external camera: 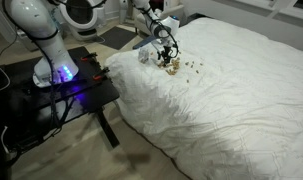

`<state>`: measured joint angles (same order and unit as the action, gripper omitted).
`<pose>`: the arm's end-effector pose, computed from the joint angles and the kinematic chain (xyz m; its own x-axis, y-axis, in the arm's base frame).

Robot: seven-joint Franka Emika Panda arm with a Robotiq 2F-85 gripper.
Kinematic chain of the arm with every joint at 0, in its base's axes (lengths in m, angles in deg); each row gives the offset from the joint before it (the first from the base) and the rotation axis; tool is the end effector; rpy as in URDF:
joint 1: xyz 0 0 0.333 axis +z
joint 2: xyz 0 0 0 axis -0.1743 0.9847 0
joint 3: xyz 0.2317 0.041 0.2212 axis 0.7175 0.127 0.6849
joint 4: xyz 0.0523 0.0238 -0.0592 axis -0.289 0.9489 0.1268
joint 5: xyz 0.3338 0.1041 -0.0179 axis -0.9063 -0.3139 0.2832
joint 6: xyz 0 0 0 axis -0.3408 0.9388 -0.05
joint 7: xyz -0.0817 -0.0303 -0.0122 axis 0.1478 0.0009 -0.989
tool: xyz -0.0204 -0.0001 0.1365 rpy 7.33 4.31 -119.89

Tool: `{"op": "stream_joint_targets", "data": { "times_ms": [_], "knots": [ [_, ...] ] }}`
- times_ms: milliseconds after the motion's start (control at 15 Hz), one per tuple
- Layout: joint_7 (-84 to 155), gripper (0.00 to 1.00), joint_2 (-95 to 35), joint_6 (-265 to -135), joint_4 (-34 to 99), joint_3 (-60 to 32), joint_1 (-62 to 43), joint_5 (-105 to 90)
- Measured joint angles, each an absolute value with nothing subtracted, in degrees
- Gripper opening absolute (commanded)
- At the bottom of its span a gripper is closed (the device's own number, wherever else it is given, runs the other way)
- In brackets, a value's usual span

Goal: Pick some objects from the bed and put them in the clear bottle

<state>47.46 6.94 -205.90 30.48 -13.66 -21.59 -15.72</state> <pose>0.6312 -0.1651 0.0858 0.9823 -0.1746 -0.0674 -0.1756 -0.9844 -0.0103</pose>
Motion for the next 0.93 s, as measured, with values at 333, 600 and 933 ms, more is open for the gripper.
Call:
{"op": "stream_joint_targets", "data": {
  "times_ms": [333, 600, 933],
  "knots": [
    [47.44, 0.49, 8.51, -205.96, 28.92, -13.65, -21.54, -15.43],
    [47.44, 0.18, 9.28, -205.96, 28.01, -13.64, -21.54, -15.41],
    [47.42, 0.0, 9.58, -205.96, 27.53, -13.61, -21.52, -15.4]
  ]
}}
